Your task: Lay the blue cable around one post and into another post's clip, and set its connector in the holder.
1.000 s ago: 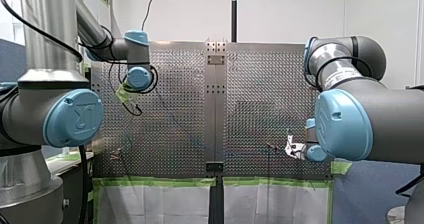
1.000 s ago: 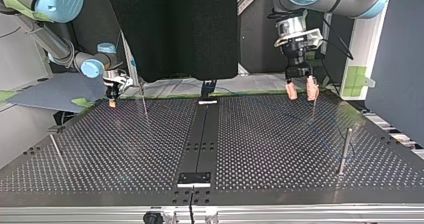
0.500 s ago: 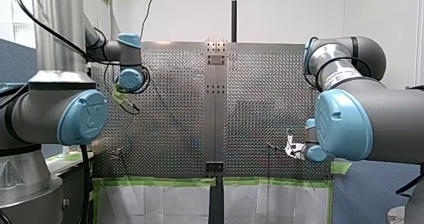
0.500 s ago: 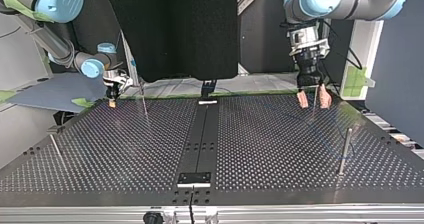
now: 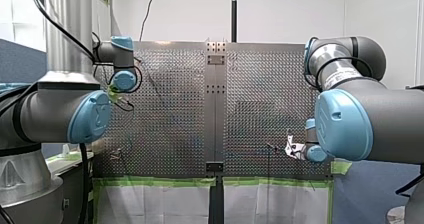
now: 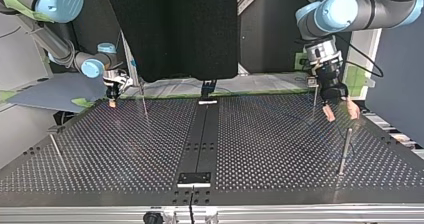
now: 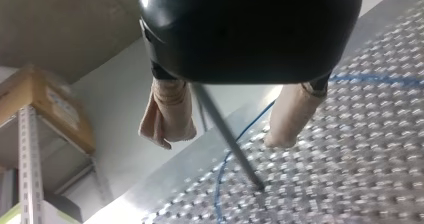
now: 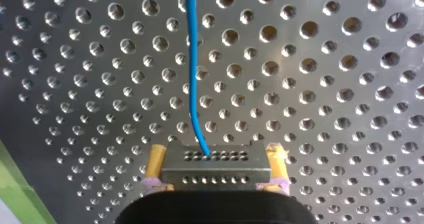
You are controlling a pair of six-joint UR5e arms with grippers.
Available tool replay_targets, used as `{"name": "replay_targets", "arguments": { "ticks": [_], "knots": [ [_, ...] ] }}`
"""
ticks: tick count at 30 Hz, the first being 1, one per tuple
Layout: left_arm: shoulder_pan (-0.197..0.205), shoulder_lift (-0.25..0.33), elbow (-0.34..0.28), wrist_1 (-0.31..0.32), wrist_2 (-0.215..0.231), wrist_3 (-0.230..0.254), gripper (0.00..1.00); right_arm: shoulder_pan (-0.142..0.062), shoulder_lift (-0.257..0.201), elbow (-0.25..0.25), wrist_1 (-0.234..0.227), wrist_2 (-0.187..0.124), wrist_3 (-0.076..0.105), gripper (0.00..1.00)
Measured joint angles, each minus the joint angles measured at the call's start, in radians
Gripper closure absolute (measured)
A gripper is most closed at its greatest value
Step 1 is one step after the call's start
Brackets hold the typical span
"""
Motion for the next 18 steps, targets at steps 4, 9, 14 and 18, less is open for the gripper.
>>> {"name": "replay_targets", "arguments": {
  "ticks": [4, 9, 14, 18],
  "knots": [
    [0.036, -0.029, 0.026, -0.006, 0.020, -0.036, 0.00, 0.000, 0.000, 0.000, 0.000, 0.000, 0.000, 0.96],
    [0.081, -0.069, 0.051, -0.009, 0.049, -0.081, 0.00, 0.000, 0.000, 0.000, 0.000, 0.000, 0.000, 0.96],
    [0.127, -0.083, 0.087, -0.014, 0.069, -0.127, 0.00, 0.000, 0.001, 0.000, 0.000, 0.000, 0.000, 0.96],
    [0.151, -0.084, 0.120, -0.022, 0.090, -0.162, 0.00, 0.000, 0.001, 0.001, 0.000, 0.000, 0.000, 0.96]
  ]
}}
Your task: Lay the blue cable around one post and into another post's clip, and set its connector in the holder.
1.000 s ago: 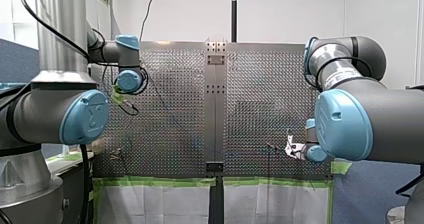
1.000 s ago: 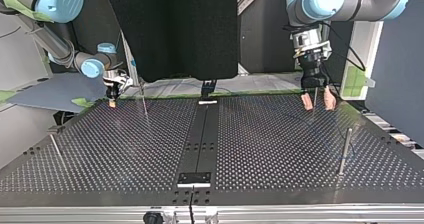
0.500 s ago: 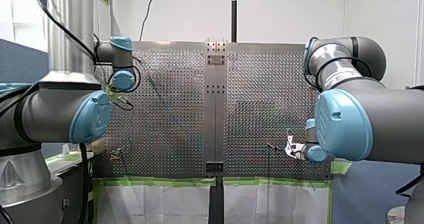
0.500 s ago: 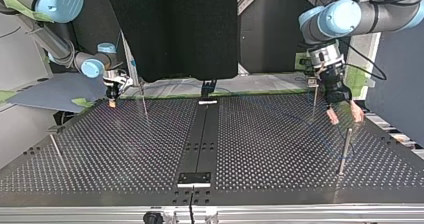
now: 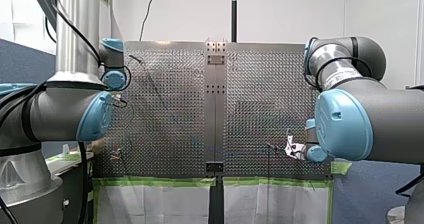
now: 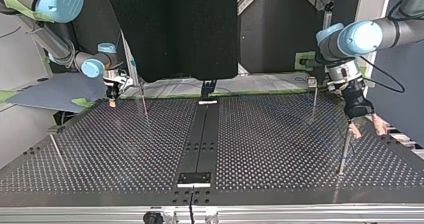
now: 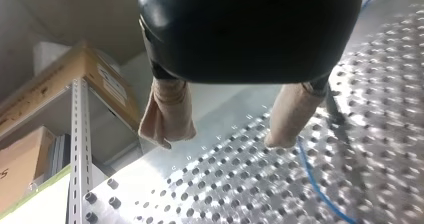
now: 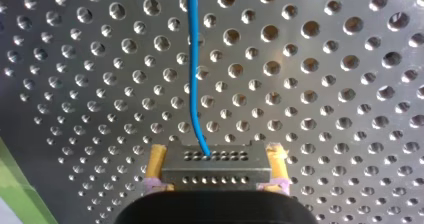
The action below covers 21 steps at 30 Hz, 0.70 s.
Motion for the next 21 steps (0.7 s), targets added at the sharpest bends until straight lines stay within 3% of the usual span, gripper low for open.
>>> {"name": "replay_targets", "arguments": {
  "ticks": [13, 21],
  "knots": [
    [-0.016, 0.000, 0.022, -0.019, 0.119, -0.125, 0.00, 0.000, 0.001, 0.000, -0.001, 0.000, 0.000, 0.96],
    [-0.015, -0.014, 0.039, -0.012, 0.113, -0.148, 0.00, 0.000, 0.001, 0.000, -0.002, 0.000, 0.000, 0.96]
  ]
}}
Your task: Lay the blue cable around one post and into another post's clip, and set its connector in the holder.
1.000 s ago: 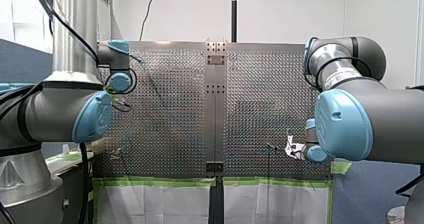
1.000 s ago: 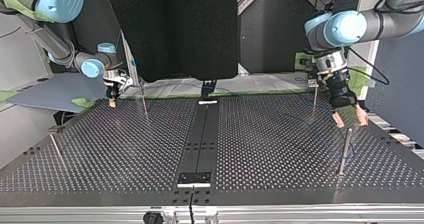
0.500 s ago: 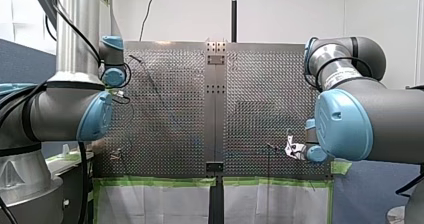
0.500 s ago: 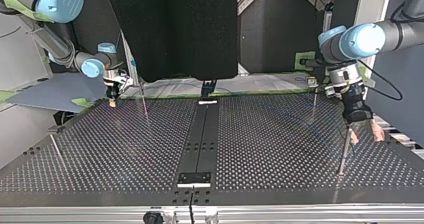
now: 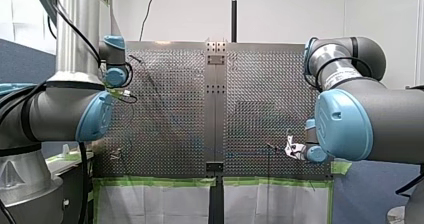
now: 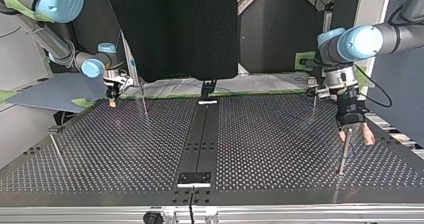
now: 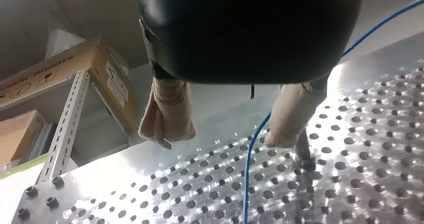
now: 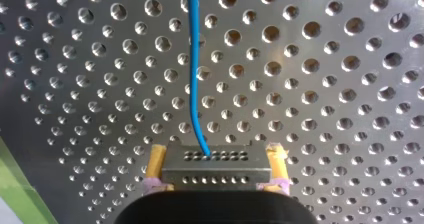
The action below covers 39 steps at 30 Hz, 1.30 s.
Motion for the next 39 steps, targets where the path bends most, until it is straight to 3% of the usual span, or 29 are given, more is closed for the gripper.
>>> {"name": "replay_targets", "arguments": {
  "ticks": [11, 18, 26, 39],
  "knots": [
    [-0.004, -0.061, 0.039, -0.031, -0.023, 0.060, 0.00, 0.002, 0.001, 0.000, -0.003, -0.002, 0.001, 0.96],
    [-0.008, -0.069, 0.074, -0.052, -0.029, 0.069, 0.00, 0.004, 0.001, 0.000, -0.006, -0.003, 0.001, 0.96],
    [-0.015, -0.119, 0.103, -0.100, -0.036, 0.091, 0.00, 0.005, 0.001, 0.000, -0.006, -0.003, 0.000, 0.96],
    [-0.009, -0.162, 0.114, -0.103, -0.052, 0.125, 0.00, 0.004, 0.002, 0.000, -0.002, -0.002, -0.002, 0.96]
  ]
}}
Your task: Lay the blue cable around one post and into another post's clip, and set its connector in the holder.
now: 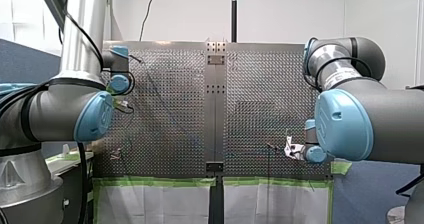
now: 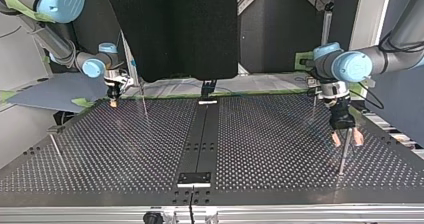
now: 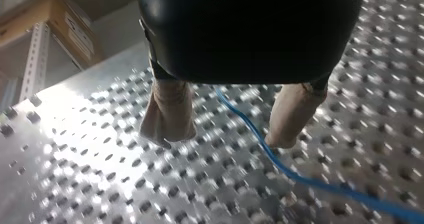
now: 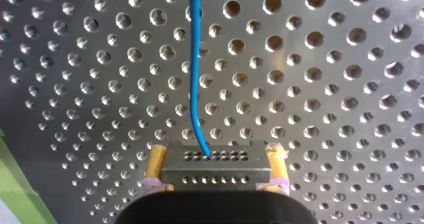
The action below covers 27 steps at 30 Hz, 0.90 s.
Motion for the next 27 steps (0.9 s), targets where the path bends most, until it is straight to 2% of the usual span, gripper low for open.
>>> {"name": "replay_targets", "arguments": {
  "ticks": [14, 19, 23, 27],
  "knots": [
    [0.005, -0.012, 0.008, 0.002, 0.003, 0.005, 0.00, 0.000, -0.004, 0.000, 0.014, -0.009, -0.023, 0.96],
    [0.004, -0.012, 0.008, 0.002, 0.005, 0.004, 0.00, 0.001, -0.035, 0.015, 0.025, -0.013, -0.025, 0.96],
    [0.003, -0.012, 0.008, 0.004, 0.006, 0.005, 0.00, -0.004, -0.071, 0.046, 0.003, -0.008, -0.010, 0.96],
    [0.002, -0.012, 0.008, 0.004, 0.005, 0.008, 0.00, 0.000, -0.107, 0.082, -0.030, 0.017, 0.015, 0.96]
  ]
}}
